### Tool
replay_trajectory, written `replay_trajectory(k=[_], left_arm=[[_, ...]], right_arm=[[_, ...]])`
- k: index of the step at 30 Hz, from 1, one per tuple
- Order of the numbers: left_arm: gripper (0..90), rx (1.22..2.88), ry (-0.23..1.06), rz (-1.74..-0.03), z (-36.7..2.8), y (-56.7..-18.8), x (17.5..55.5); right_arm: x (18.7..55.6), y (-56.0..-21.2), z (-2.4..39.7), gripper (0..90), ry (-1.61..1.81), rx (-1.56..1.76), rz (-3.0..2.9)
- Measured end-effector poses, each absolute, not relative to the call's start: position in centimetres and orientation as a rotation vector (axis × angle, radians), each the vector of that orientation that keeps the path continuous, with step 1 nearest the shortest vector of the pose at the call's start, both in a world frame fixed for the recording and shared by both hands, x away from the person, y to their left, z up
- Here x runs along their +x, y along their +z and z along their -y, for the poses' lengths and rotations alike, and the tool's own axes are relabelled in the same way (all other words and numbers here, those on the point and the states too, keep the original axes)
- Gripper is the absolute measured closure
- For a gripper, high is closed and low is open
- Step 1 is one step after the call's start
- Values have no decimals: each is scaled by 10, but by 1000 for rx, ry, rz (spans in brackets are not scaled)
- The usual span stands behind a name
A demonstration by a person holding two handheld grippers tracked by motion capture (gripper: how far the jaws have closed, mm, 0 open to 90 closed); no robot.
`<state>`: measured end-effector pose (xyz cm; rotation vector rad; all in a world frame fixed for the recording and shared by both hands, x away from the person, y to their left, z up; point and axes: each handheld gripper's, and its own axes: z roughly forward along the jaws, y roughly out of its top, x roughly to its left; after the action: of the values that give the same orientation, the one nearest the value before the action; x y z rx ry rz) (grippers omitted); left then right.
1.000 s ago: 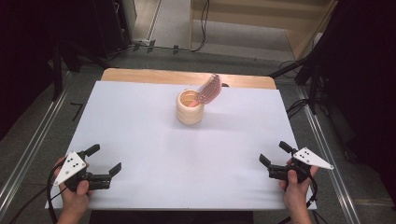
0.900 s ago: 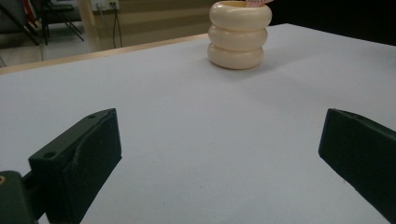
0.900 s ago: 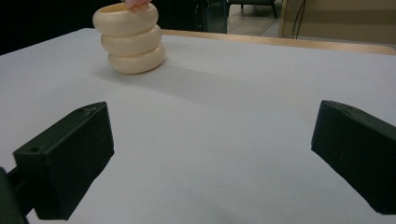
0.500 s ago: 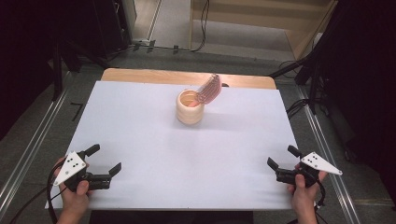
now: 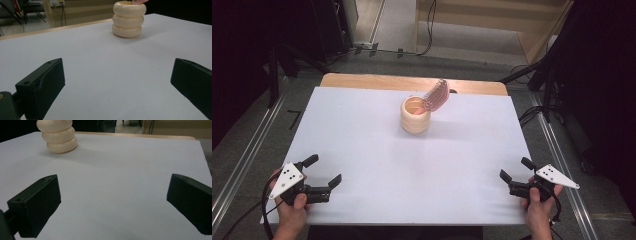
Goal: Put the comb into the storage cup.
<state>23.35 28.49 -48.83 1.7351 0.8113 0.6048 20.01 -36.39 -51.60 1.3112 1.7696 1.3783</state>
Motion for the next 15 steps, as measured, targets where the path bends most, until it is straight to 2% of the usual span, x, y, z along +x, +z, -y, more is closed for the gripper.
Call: replay_trajectory(k=[15], left_arm=[[0, 1732, 605, -814, -285, -489, 234]], right_arm=[[202, -517, 361, 0, 1360, 1293, -1798]])
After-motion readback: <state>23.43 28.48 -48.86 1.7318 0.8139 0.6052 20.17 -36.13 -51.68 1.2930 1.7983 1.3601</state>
